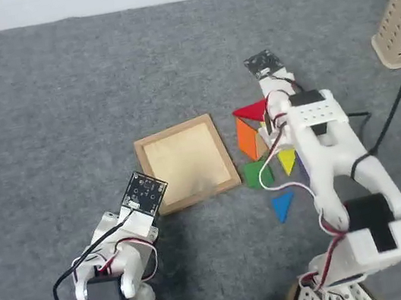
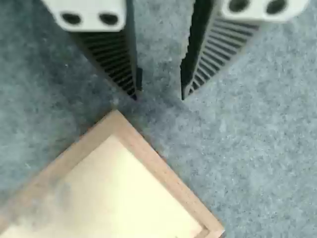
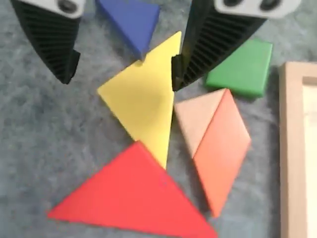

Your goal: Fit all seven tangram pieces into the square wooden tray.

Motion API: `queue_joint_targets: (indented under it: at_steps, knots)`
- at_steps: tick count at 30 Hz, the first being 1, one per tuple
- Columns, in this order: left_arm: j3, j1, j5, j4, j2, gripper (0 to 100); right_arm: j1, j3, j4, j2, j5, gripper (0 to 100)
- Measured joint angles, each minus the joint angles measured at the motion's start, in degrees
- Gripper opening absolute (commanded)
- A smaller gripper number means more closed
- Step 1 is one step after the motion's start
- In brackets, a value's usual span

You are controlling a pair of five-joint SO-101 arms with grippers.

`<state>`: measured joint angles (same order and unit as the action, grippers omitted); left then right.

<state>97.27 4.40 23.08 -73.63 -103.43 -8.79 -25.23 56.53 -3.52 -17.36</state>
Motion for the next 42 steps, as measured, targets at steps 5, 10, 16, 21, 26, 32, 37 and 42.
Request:
queue_joint_targets:
  at_steps: [5,10,16,21,26,32,37,42]
  knots:
    - [0.0,0.0,0.0,0.0,0.0,12,0.2,1.0,0.3,-4.2,-2.2,43.7]
    - [0.0,0.0,0.0,0.0,0.0,12,-0.9,2.8,0.3,-6.6,-2.5,43.1]
    - [0.0,0.0,0.0,0.0,0.0,12,-0.6,7.5,0.3,-13.5,-2.6,38.5]
    - [0.0,0.0,0.0,0.0,0.0,12,-1.1,10.5,0.4,-16.8,-2.7,36.6]
    - [0.0,0.0,0.0,0.0,0.0,12,-1.1,11.1,0.4,-17.2,-2.7,30.5]
    - [0.0,0.0,0.0,0.0,0.0,12,-0.4,12.0,2.6,-17.6,-1.6,31.1]
    - [0.0,0.0,0.0,0.0,0.0,12,0.6,12.6,3.8,-17.8,-1.0,29.9]
    - [0.0,0.0,0.0,0.0,0.0,12,0.9,12.8,4.0,-18.1,1.4,27.3]
